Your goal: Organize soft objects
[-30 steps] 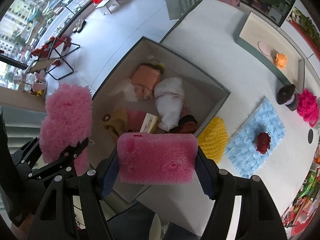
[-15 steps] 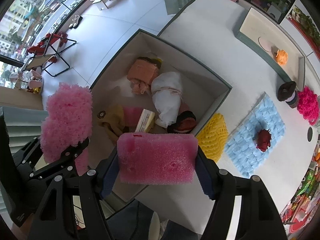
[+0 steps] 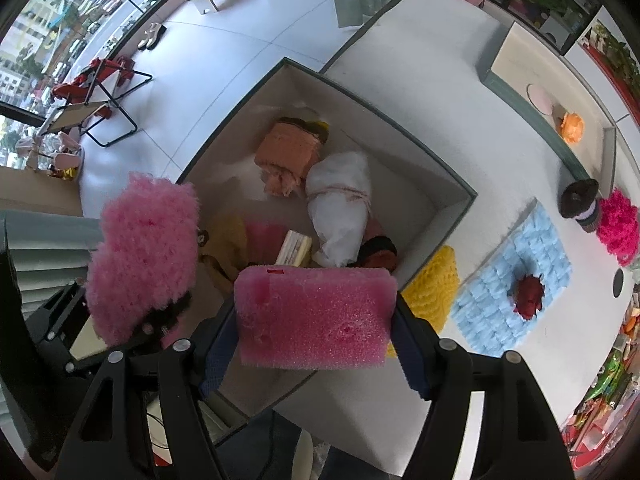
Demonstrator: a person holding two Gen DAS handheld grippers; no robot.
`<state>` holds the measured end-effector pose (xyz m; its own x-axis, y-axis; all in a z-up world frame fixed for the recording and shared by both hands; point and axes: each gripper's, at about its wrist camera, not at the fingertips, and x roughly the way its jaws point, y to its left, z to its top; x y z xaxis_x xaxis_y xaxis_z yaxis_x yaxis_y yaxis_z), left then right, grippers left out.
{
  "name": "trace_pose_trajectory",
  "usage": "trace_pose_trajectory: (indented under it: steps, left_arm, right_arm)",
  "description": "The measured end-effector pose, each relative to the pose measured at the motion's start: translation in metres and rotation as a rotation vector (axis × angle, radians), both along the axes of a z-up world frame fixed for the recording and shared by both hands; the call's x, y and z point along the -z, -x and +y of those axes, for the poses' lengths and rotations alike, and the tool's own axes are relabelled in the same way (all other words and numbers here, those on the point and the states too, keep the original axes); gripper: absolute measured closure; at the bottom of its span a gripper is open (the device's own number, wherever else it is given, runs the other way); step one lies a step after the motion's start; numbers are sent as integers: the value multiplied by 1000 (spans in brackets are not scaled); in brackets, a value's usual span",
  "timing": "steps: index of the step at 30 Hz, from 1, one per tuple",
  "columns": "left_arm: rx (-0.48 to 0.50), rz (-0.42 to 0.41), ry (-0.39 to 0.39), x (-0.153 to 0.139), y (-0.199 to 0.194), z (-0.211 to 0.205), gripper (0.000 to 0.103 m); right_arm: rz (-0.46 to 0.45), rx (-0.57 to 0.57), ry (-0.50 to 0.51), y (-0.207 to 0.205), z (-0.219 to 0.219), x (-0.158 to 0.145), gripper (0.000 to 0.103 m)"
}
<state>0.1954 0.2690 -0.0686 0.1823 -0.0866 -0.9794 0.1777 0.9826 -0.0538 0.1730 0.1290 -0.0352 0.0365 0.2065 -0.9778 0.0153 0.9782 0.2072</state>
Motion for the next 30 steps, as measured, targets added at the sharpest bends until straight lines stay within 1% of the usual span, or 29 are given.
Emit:
trace_pose_trajectory:
  steps: [1, 3, 4, 5, 6, 11, 14, 15, 17, 19, 20, 21, 24, 26, 30]
  left_arm:
    - [-6, -8, 4, -2, 0, 1, 7]
    - [-17, -22, 16, -6, -1, 2, 7]
    - [-20, -22, 17, -7, -1, 3, 4]
    - [-21, -19, 11, -7, -2, 3, 0]
    - [-21, -19, 2, -7, -2, 4, 1]
    - [-30, -18, -15, -8, -3, 5, 1]
    - [-19, -17, 12, -10, -1, 5, 1]
    - [-14, -30, 18, -12, 1, 5, 1]
    - [1, -83, 24, -23, 6, 4, 1]
    - [12, -118, 15, -33, 12, 5, 1]
    - [16, -129, 23, -38, 14, 6, 1]
    - [17, -125, 35, -40, 16, 8, 1]
    - [7, -76, 85, -40, 16, 16, 1]
    - [-24, -55, 65, -37, 16, 22, 1]
    - [-30, -28, 16, -29, 20, 25, 1]
  right_arm:
    - [-8, -1, 4, -1, 0, -1, 20]
    - [-12, -6, 9, -1, -1, -1, 20]
    - [-11, -5, 11, -1, -2, -1, 17]
    - [-11, 0, 16, -1, -3, -1, 7]
    - [-16, 7, 16, 0, -4, -2, 0]
    - [-29, 24, 6, 3, -10, -6, 0]
    - [-41, 25, 6, 6, -10, -10, 0]
    - [-44, 26, 6, 7, -10, -11, 0]
    - [-56, 30, 6, 8, -9, -14, 0]
    - [-72, 33, 10, 10, -9, -18, 0]
    - [-81, 35, 8, 11, -9, -21, 0]
    - [-85, 37, 4, 11, -8, -23, 0]
    - [-95, 47, 4, 14, -9, -26, 0]
    - [-98, 56, 9, 15, -10, -28, 0]
    - [-78, 66, 15, 20, -10, -26, 0]
